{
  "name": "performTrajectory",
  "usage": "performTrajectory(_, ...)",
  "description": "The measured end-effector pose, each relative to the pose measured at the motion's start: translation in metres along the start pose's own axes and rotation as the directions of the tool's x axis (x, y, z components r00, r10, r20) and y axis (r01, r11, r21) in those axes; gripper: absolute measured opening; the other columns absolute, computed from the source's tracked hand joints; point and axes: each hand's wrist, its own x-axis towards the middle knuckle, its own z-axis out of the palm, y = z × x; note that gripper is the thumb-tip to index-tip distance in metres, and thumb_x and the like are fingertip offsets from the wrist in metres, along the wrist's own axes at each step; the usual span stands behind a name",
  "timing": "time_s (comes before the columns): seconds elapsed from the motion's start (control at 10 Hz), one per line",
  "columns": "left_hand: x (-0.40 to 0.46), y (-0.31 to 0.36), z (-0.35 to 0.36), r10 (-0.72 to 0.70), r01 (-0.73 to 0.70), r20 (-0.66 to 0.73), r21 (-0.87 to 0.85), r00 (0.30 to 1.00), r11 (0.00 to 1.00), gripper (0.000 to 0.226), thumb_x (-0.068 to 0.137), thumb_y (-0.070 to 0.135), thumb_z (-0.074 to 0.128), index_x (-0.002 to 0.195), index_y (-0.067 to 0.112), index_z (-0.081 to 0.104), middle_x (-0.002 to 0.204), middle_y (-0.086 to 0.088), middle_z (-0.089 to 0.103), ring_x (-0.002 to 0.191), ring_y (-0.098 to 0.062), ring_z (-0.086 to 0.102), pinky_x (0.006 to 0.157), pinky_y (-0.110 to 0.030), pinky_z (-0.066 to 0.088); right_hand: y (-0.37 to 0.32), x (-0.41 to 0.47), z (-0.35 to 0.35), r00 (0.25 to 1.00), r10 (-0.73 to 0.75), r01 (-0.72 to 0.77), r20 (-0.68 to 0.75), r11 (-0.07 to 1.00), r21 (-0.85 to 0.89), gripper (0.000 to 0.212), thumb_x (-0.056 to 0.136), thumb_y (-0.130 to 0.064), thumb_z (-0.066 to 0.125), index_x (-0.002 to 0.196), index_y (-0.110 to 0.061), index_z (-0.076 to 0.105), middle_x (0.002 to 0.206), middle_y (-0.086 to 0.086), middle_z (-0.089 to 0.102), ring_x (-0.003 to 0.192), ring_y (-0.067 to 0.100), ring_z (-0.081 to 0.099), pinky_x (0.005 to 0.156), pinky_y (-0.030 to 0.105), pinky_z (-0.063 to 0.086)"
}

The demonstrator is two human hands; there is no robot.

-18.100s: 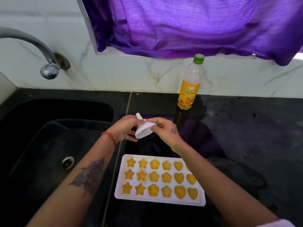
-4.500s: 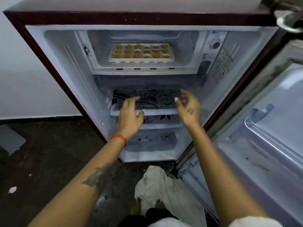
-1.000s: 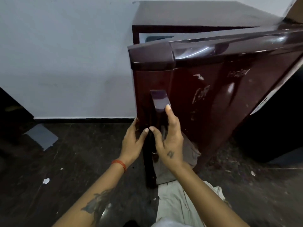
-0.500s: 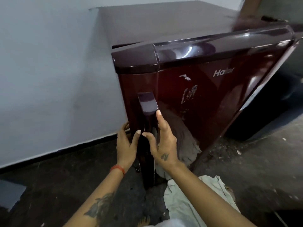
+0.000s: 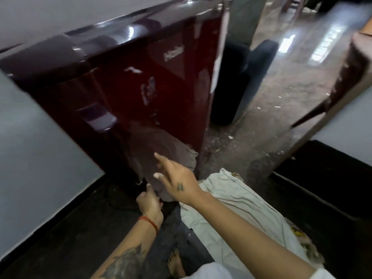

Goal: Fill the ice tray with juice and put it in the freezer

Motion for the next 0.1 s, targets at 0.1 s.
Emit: performTrajectory(0.1,-0.0204,-0.0309,0.0311,0.056,-0.111,0.232,0.230,0.971,0.967,0.013,0.096,0.030,0.049,0.101,0.018,0.052,0.090,-0.004,0.054,0.090,-0.024,0.054,0.073,-0.034,0.044,0.0494,-0.0505,-0.0219,0.956,0.283,-0.283,0.077,0.959,-0.015,0.047,0.097,-0.040,0.041,0.140,-0.022,0.039,0.132,0.009,0.055,0.120,0.024,0.052,0.097,0.035,0.043)
